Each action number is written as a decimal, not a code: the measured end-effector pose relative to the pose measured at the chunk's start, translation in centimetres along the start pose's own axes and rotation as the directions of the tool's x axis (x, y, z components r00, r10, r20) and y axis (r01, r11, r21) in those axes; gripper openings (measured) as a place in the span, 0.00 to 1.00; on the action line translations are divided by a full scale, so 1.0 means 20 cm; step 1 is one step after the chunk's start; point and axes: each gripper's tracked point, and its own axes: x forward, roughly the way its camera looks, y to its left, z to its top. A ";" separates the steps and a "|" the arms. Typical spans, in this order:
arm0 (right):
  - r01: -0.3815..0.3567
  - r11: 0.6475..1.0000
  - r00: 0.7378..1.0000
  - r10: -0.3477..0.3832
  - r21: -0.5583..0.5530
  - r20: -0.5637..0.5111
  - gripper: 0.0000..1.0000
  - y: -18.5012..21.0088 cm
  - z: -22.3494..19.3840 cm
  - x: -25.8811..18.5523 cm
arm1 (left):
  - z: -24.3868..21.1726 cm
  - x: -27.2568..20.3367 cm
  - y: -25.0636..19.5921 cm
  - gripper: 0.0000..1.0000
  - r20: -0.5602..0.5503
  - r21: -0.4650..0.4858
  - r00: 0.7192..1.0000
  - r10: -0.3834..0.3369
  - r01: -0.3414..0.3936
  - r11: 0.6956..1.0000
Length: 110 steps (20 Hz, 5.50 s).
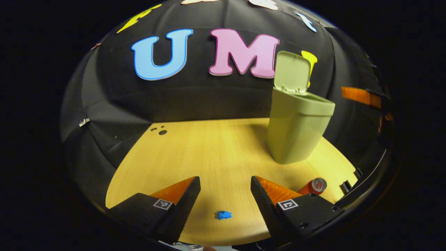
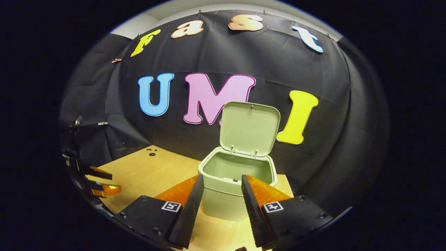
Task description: Press the lid of the desktop garbage bin to open it, pick up the crumpled paper on the desktop and throw it into the bin, then pick up the pop can on the desktop and drop it into the bin, and finally close the garbage bin lid.
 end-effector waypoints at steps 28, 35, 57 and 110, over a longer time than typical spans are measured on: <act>0.108 0.994 0.988 -0.106 0.015 -0.110 0.70 -0.09 -0.21 -0.21 | -0.76 0.33 0.03 0.41 -0.387 -0.030 0.919 -0.070 0.063 0.998; 0.081 0.996 0.989 -0.077 0.027 -0.124 0.70 -0.05 -0.25 -0.18 | -0.49 0.26 0.01 0.34 -0.271 -0.061 0.956 -0.109 0.096 0.994; 0.029 0.997 0.969 -0.010 0.071 -0.248 0.71 0.09 -0.53 -0.31 | 1.15 0.17 -0.67 0.37 0.330 0.096 0.856 -0.397 0.388 0.917; -0.336 0.937 0.860 0.345 0.092 -0.376 0.89 0.53 -0.78 -0.31 | 1.00 -0.05 -0.24 0.96 0.361 0.030 0.931 -0.062 0.055 0.998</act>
